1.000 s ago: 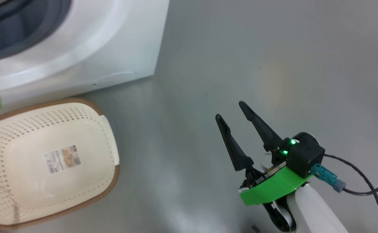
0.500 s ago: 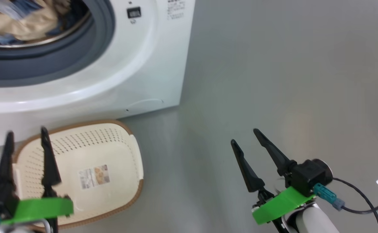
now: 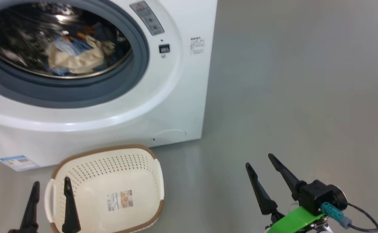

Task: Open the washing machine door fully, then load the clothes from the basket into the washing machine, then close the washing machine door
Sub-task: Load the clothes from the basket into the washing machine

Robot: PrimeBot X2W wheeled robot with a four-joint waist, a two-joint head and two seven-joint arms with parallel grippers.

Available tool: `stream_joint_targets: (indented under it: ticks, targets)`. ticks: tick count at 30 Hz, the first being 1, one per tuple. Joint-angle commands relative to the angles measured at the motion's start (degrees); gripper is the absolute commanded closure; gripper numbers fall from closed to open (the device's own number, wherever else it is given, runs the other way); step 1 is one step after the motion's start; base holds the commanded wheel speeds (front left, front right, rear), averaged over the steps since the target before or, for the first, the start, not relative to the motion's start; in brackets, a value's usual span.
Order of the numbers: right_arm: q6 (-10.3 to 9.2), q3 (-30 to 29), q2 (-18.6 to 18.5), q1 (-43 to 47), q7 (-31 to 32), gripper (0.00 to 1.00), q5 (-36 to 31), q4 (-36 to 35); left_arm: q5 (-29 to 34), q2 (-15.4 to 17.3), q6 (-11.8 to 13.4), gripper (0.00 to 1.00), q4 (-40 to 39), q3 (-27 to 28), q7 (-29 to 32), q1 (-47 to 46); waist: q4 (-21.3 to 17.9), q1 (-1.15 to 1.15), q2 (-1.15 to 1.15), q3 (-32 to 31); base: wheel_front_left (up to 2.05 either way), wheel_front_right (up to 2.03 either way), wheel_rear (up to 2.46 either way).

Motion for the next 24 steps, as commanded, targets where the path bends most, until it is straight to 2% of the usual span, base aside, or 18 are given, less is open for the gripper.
stream_joint_targets:
  ticks: [1, 9, 24]
  targets:
    - [0.35, 1.2, 0.1, 0.5, 0.5, 0.0, -0.6, -2.1, 0.2, 0.7, 0.5, 0.0, -1.4, 2.0, -0.3, -0.5, 2.0, 0.0, 0.0, -3.5, 0.0, 0.0, 0.0]
    - [0.35, 0.5, 0.1, 3.9, 2.7, 0.0, -1.2, -4.8, -0.1, -0.1, 0.6, 0.0, -1.3, 0.9, -0.3, 2.5, 2.2, 0.0, 0.0, -7.6, 0.0, 0.0, 0.0]
    - [0.35, -0.5, 0.1, 5.8, 3.8, 0.0, -1.3, -6.6, 0.3, 0.1, 0.9, 0.0, -1.1, -0.1, -0.1, 3.1, 2.9, 0.0, 0.0, -9.0, 0.0, 0.0, 0.0]
